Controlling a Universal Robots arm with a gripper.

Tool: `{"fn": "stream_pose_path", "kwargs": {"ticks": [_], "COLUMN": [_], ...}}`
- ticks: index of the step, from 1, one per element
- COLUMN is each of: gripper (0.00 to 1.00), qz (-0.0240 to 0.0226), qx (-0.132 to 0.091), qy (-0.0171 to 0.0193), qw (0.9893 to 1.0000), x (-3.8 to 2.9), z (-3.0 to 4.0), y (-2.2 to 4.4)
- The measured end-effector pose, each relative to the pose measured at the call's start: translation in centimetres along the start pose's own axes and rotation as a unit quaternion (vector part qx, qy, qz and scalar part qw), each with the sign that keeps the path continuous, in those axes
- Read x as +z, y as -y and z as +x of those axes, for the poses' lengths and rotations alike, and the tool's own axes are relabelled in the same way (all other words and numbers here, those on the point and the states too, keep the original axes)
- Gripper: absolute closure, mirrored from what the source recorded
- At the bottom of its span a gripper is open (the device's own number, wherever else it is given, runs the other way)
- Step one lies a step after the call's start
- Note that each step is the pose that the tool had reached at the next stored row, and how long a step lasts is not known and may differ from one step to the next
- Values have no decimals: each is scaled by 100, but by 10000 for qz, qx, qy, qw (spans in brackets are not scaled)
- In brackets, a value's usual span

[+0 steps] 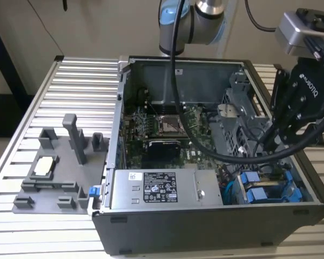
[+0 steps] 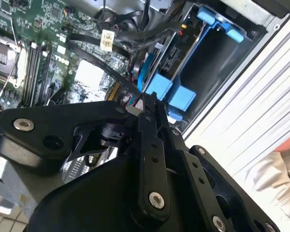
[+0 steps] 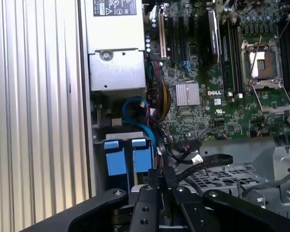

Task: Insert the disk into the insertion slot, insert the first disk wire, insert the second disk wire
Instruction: 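Insert the second disk wire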

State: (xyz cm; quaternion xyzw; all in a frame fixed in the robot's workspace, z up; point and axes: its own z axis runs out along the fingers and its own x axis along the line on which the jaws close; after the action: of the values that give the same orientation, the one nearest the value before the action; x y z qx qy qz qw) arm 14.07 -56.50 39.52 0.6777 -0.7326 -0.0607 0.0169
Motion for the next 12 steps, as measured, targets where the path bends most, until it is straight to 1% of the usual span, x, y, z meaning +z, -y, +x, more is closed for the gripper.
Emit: {"fn": "stream_pose_path", "kwargs": {"ticks": [5,8,10,12], "gripper": [84,84,84,84], "qz": [-53,-67,-81,-95], "qx": [-3,-8,-9,-7], "qy": [57,99,118,119], "qw": [10000,9999,9999,9999], "x": [11,26,41,69], "z": [13,27,45,49], "y": [152,234,272,275]}}
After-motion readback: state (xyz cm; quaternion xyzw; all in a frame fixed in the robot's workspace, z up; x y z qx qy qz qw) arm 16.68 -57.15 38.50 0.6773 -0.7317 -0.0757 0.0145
